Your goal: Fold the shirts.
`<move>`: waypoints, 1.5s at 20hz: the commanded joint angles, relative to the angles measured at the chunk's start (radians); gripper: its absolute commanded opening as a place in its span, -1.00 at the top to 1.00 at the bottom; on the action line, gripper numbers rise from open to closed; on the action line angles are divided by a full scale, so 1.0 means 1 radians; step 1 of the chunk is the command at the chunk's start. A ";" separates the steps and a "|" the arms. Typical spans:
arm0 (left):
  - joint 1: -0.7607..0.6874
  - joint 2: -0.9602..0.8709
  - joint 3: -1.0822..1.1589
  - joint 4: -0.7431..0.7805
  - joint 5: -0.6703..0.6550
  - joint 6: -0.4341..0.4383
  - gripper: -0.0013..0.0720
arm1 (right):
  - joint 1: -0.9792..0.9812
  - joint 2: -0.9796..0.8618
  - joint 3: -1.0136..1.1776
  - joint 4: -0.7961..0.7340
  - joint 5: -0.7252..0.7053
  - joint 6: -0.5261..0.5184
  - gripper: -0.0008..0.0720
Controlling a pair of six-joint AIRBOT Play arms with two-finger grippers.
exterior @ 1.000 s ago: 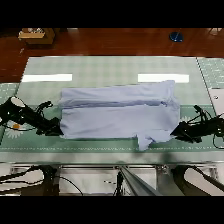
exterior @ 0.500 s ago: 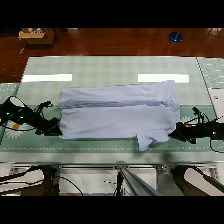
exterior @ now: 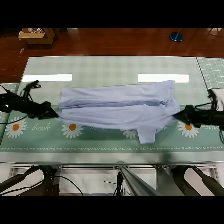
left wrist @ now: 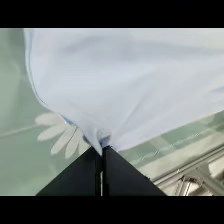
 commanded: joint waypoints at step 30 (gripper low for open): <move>0.063 -0.514 0.572 0.078 -0.010 -0.056 0.06 | 0.122 -0.520 0.558 -0.354 -0.240 0.088 -0.41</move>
